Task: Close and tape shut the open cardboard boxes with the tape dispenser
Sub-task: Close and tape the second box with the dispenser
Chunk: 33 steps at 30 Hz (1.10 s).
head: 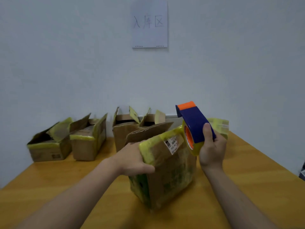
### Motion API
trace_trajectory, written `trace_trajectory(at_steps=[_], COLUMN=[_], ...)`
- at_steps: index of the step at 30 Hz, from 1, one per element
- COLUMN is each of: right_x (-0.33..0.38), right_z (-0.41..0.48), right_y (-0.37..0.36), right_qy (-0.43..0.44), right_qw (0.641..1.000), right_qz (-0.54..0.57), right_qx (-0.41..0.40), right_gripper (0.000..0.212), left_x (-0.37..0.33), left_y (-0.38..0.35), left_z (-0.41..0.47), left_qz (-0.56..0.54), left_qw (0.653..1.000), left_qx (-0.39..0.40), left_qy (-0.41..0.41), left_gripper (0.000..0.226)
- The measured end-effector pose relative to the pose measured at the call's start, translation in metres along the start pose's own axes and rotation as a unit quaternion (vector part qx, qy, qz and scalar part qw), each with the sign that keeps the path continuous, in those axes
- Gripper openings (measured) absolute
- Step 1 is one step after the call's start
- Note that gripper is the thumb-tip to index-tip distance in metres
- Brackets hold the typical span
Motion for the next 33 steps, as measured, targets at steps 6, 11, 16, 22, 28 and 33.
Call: trace_trajectory(at_steps=[6,11,16,22,28,33], right_x=[0.038,0.046,0.053,0.052,0.041,0.043], right_z=[-0.018,-0.026,-0.031,-0.027,-0.010,0.008], right_y=[-0.033,-0.049,-0.062,-0.075,-0.080,-0.087], right_qy=[0.009,-0.047,-0.094,-0.122,-0.112,-0.114], right_qw=[0.997,0.987,0.982,0.976,0.971,0.944], right_qz=[0.065,0.127,0.124,0.118,0.083,0.063], right_qx=[0.043,0.081,0.104,0.133,0.197,0.302], right_gripper=[0.029,0.032,0.027,0.037,0.047,0.032], left_x=[0.054,0.072,0.081,0.083,0.088,0.110], left_y=[0.016,0.033,0.054,0.054,0.034,0.025], left_z=[-0.041,-0.064,-0.074,-0.070,-0.063,-0.065], left_qz=[-0.229,-0.295,-0.199,-0.078,-0.130,-0.200], left_qw=[0.968,0.941,0.922,0.892,0.945,0.954], left_qx=[-0.095,-0.163,-0.330,-0.442,-0.299,-0.224], left_qy=[0.021,-0.003,0.020,0.040,0.000,-0.006], left_gripper=[0.068,0.041,0.022,0.059,0.030,0.035])
Point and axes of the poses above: each hand's wrist, its own z-axis towards the middle knuckle, its own y-axis out of the back of the hand, x = y × z, the point moved 3 cm from there along z, towards the middle knuckle, and after that the axes turned 10 degrees about -z, right-handed, at the moved point
